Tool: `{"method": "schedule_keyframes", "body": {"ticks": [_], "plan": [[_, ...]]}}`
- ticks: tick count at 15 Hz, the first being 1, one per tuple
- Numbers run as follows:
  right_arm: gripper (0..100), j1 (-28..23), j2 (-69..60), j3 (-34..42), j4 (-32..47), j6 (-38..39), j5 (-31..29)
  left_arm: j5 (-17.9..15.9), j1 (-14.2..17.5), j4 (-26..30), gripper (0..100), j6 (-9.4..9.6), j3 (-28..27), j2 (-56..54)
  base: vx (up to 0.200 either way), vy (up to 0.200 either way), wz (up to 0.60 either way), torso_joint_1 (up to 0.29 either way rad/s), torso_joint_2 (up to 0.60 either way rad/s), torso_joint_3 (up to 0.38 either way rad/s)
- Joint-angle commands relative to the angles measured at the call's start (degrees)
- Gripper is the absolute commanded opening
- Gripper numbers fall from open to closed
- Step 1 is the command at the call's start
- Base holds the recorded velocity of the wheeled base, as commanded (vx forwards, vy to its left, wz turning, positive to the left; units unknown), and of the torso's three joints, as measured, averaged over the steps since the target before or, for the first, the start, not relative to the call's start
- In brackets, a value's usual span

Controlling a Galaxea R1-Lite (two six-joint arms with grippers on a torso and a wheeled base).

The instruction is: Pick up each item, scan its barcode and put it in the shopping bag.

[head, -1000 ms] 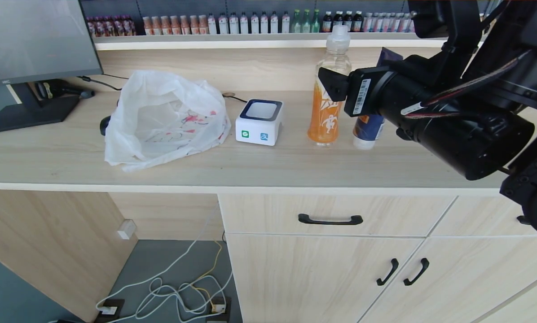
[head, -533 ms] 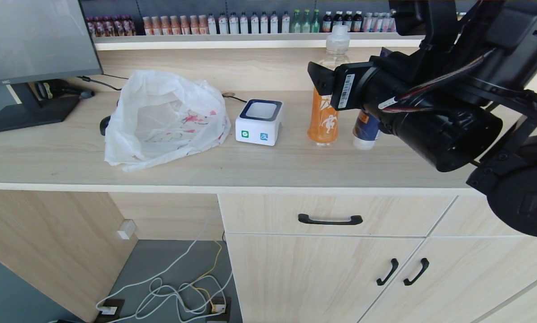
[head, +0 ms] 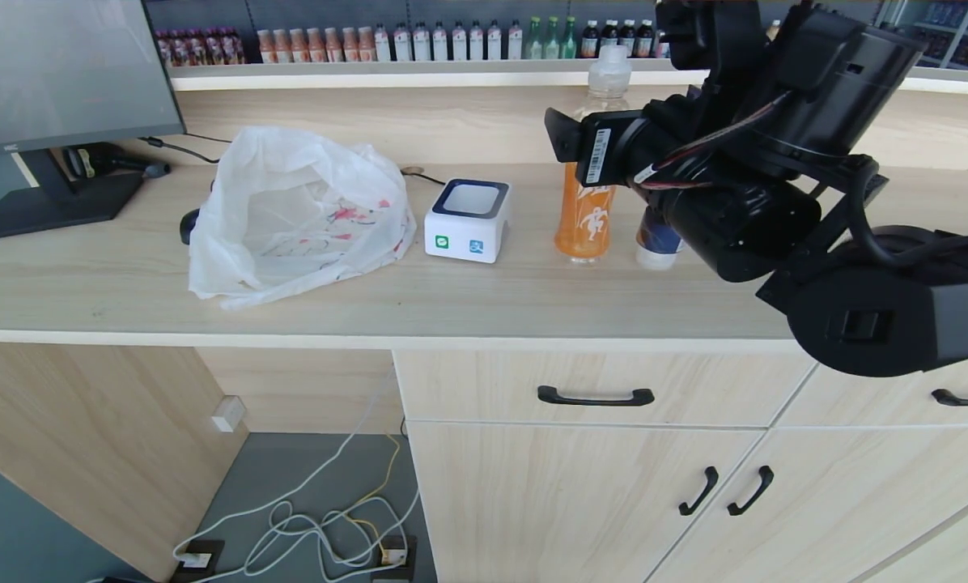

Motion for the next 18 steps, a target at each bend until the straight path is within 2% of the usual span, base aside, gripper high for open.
{"method": "schedule_keyframes", "body": {"ticks": [1, 18], "plan": [[100, -1.2, 1.7, -1.3, 0.0, 0.0, 0.0, 0.0, 0.0, 0.0, 0, -0.01, 0.0, 0.0, 0.0, 0.0, 0.0, 0.0, 0.0, 0.0], [100, -4.4, 11.1, -11.6, 0.2, -1.1, 0.2, 0.0, 0.0, 0.0, 0, -0.01, 0.0, 0.0, 0.0, 0.0, 0.0, 0.0, 0.0, 0.0]]}}
